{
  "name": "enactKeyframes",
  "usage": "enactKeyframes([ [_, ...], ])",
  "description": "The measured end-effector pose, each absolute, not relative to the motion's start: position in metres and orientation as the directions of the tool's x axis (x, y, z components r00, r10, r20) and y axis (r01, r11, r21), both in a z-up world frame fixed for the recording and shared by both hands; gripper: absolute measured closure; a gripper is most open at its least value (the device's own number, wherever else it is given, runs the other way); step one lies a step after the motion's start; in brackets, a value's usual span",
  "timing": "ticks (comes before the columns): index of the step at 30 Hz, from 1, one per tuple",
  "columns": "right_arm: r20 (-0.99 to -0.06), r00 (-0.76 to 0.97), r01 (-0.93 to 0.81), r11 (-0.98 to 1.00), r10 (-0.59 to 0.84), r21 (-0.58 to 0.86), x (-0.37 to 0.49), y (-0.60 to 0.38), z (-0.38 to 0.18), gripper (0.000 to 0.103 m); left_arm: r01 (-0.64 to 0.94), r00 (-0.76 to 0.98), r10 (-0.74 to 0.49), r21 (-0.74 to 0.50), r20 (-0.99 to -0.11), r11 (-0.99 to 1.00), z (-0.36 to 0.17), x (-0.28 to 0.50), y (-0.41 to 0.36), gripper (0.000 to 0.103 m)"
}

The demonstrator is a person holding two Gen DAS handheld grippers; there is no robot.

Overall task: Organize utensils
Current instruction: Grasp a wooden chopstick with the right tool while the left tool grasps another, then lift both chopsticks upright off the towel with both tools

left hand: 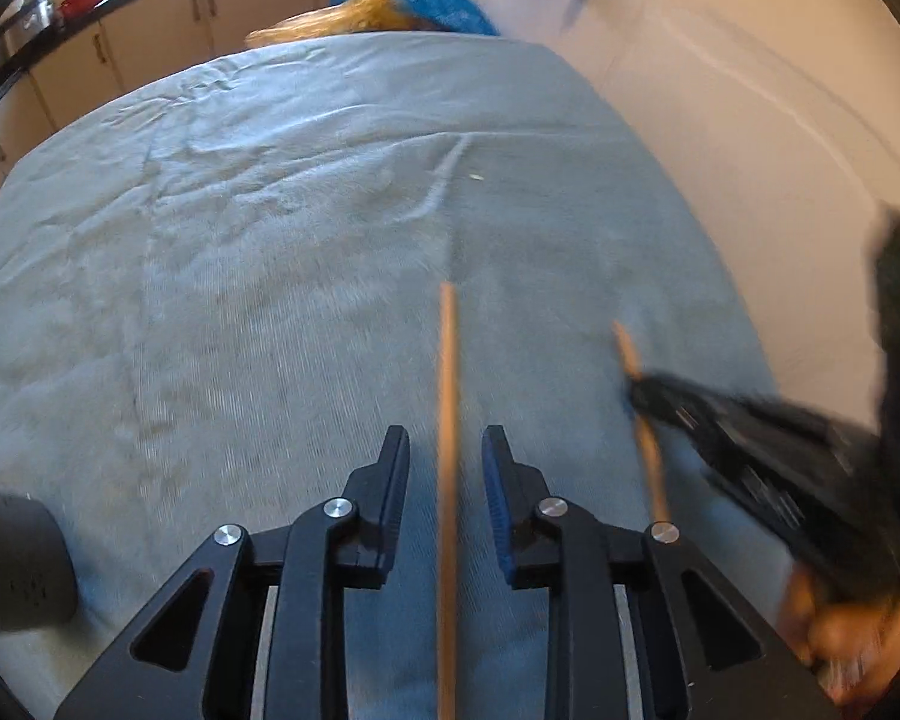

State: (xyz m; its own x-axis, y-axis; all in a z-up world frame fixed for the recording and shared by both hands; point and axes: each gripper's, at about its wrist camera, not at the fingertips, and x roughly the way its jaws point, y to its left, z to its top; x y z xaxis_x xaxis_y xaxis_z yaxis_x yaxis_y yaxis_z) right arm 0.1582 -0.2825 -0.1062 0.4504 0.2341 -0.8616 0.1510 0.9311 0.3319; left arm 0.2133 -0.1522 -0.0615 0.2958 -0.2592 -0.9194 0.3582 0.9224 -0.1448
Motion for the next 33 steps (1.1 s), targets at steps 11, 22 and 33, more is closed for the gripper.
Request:
enactKeyframes([
  [11, -0.836, 0.468, 0.138, 0.911, 0.285, 0.388, 0.151, -0.293, -0.106, 0.097, 0.335, 0.306, -0.192, -0.083, -0.932, 0.938, -0.077, 0.246, -0.177, 0.092],
  [22, -0.757, 0.564, 0.100, 0.883, 0.329, 0.459, 0.128, -0.295, -0.076, 0.097, 0.359, 0.471, -0.268, -0.095, -0.841, 0.929, -0.026, 0.193, -0.157, 0.098],
  [33, -0.594, 0.751, -0.038, 0.916, 0.290, 0.398, 0.057, -0.258, -0.002, 0.098, 0.404, 0.671, -0.375, -0.110, -0.640, 0.908, 0.065, 0.099, -0.112, 0.098],
])
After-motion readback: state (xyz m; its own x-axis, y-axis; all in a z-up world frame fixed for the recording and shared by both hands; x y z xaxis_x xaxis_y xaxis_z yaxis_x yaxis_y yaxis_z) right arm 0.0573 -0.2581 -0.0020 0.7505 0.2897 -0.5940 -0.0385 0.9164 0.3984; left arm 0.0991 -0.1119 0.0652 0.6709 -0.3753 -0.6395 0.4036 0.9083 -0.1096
